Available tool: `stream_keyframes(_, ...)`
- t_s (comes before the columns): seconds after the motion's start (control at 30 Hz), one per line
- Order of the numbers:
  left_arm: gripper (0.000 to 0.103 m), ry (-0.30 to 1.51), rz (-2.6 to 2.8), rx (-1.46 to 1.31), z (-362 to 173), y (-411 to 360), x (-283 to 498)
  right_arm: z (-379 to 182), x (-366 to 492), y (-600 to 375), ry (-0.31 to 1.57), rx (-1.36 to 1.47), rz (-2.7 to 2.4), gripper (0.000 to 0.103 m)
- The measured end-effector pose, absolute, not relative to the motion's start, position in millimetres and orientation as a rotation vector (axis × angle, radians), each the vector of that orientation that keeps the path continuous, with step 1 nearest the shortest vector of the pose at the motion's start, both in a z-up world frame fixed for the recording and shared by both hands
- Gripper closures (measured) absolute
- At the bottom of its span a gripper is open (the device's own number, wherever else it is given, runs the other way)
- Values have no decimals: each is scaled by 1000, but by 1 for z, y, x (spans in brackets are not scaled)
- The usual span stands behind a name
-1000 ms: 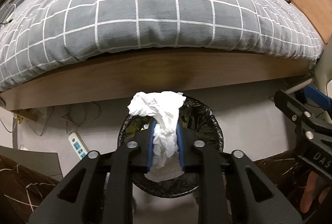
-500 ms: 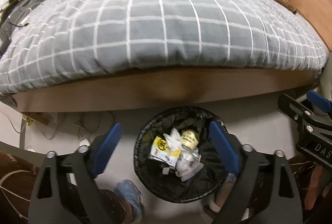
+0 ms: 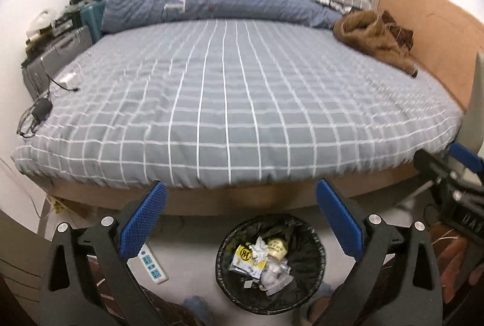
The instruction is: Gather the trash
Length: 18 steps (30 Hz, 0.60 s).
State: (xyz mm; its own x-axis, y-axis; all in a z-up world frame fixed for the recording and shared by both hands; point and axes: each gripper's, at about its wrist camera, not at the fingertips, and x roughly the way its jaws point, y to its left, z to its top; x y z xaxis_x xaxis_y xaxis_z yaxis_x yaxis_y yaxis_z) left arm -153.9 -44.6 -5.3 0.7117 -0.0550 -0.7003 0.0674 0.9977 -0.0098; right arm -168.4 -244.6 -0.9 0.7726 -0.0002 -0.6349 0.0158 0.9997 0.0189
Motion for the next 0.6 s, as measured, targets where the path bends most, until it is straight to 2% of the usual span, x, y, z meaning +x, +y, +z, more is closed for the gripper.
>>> stream_keyframes(0.23,6,729,-51,21,31,-44,-192,22,-204,-231,664,9,23,7)
stream_keyframes(0.6,6,718,-30,4,42,-34,-222,37,-228,-229,641,18,18,8)
